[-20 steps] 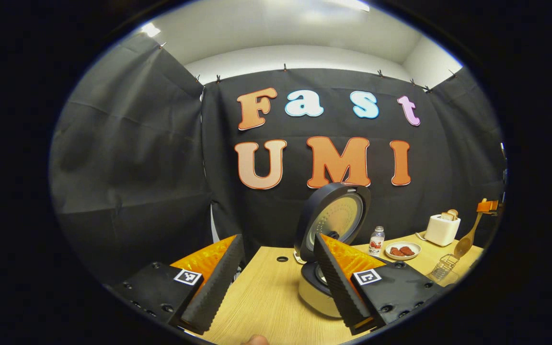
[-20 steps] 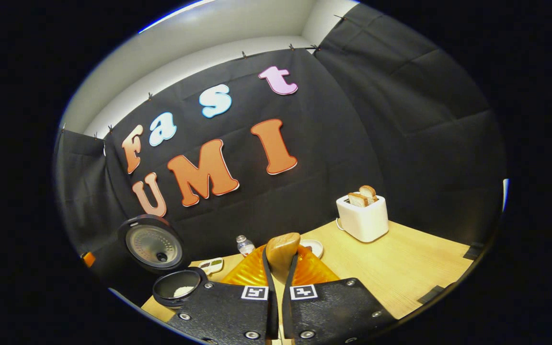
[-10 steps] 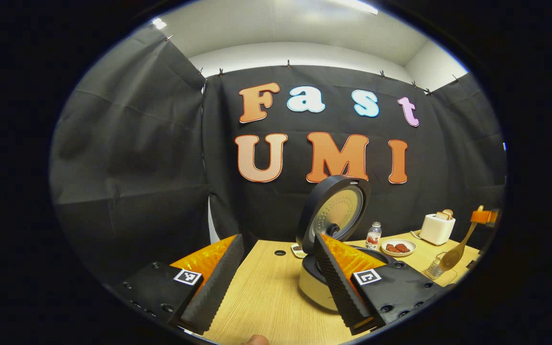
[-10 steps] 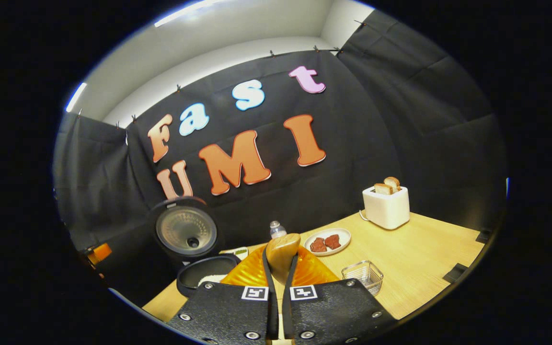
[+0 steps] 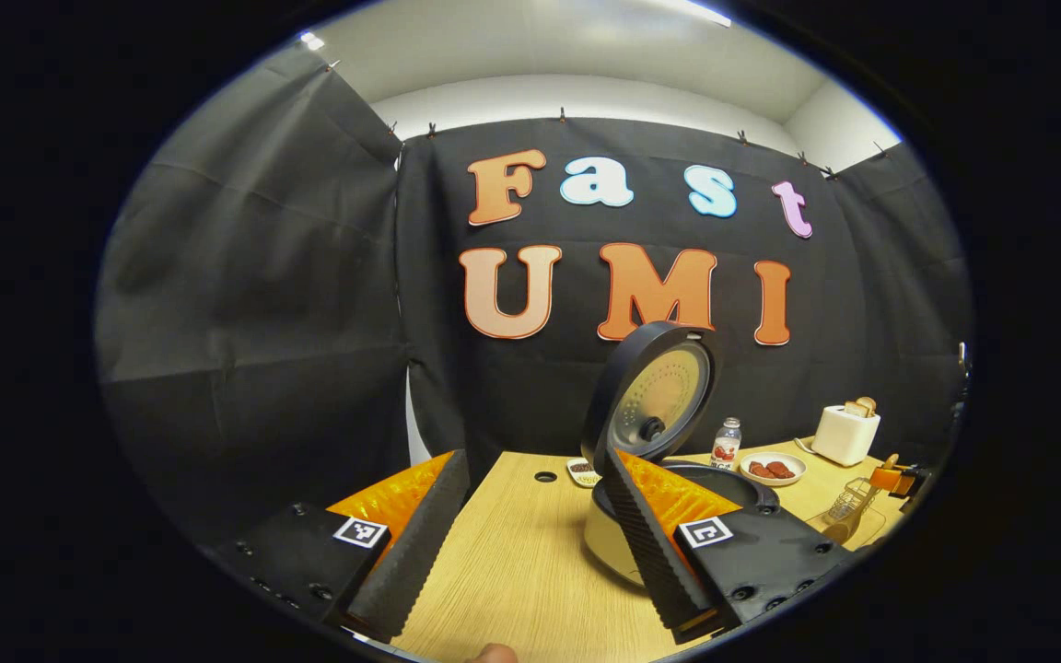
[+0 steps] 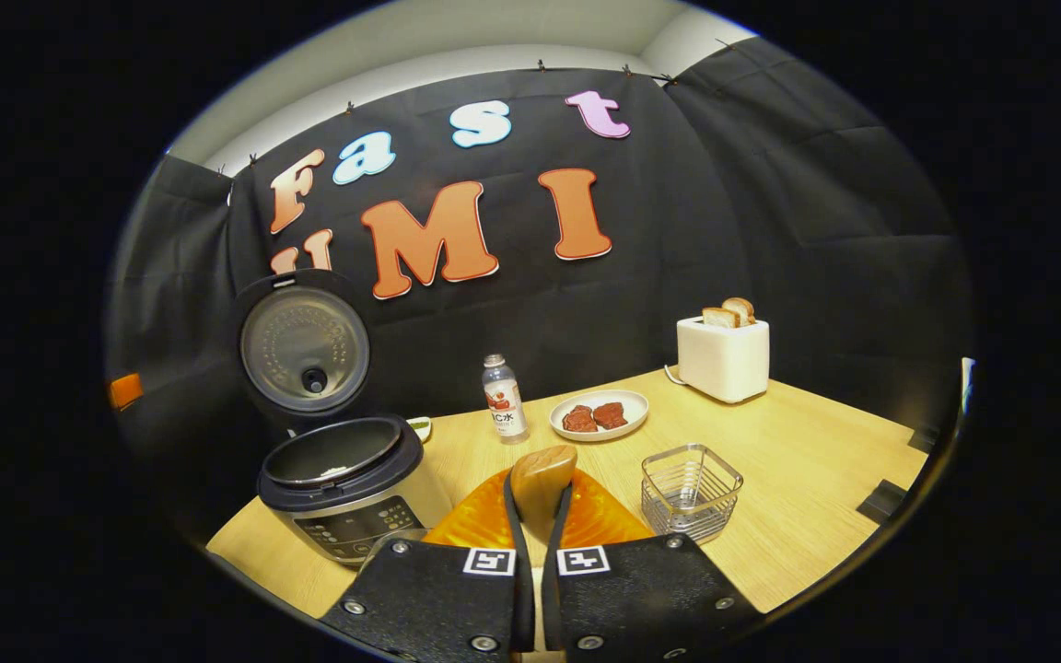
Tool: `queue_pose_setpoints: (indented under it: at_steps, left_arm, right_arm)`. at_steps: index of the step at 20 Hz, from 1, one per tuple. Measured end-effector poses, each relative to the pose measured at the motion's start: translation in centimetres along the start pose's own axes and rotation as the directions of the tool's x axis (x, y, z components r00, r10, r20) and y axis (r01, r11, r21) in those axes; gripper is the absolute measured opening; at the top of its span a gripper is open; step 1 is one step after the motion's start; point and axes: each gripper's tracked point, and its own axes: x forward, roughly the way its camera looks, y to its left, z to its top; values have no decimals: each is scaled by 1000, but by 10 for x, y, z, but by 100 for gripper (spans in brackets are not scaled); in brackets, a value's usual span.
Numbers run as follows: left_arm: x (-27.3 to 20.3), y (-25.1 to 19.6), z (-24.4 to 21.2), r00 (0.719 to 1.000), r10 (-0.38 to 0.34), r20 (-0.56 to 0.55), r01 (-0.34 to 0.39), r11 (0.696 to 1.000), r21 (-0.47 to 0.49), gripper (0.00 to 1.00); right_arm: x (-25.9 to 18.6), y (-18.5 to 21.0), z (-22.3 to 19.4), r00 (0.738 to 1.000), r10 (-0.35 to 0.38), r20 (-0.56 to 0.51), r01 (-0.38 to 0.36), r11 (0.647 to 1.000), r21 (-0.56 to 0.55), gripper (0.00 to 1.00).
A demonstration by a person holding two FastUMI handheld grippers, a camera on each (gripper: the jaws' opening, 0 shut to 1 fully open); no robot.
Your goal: Close the left gripper, press the button to open the rice cooker; take a wooden spoon from the chopstick holder with the right hand, scoop a spoonful of rice and pour it into the rice cooker, then put the wooden spoon back into the chopstick holder.
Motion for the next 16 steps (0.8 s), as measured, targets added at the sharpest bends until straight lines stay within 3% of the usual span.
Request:
queue_pose_setpoints:
  at_steps: [7, 10, 16]
  left_arm:
    - [8, -1, -20, 999, -7, -49, 5, 999, -53, 99]
    - [9, 1, -25, 998, 3, -57, -6, 998, -55, 99]
    - [10, -8, -23, 998, -8, -58, 5, 999, -52, 98]
  right_arm:
    - [-11, 19, -19, 998, 58, -16, -56, 990, 132, 2]
    - [-12, 29, -22, 994, 103, -23, -95, 968, 232, 2]
    - [-3, 25, -23, 992, 120, -26, -101, 921, 376, 2]
